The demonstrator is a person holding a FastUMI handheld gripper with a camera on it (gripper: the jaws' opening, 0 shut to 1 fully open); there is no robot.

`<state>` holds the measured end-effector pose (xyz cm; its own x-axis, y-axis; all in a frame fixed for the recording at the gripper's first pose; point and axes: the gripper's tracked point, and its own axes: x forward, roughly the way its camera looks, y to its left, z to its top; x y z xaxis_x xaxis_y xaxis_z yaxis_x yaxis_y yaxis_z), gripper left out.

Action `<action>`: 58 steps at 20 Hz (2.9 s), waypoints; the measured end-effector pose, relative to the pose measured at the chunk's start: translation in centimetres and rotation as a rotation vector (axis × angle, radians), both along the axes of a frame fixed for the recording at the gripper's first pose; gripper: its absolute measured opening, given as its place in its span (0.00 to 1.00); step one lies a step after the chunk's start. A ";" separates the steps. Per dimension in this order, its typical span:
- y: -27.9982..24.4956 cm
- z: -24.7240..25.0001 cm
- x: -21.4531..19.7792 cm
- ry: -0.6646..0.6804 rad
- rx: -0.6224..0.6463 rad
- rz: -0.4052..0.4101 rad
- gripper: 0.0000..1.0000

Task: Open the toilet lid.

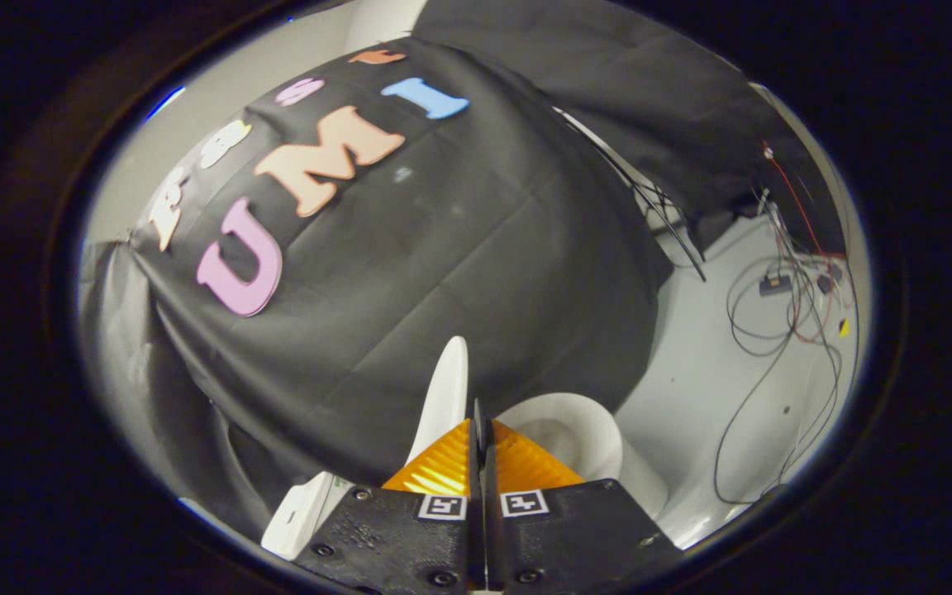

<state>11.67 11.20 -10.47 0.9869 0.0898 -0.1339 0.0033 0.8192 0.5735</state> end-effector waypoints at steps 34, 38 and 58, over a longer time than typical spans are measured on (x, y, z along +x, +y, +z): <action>27.2 11.7 -4.5 -0.189 -0.644 0.308 0.03; 30.4 11.4 -5.0 -0.212 -0.685 0.392 0.04; 43.1 7.8 -6.9 -0.280 -0.747 0.785 0.06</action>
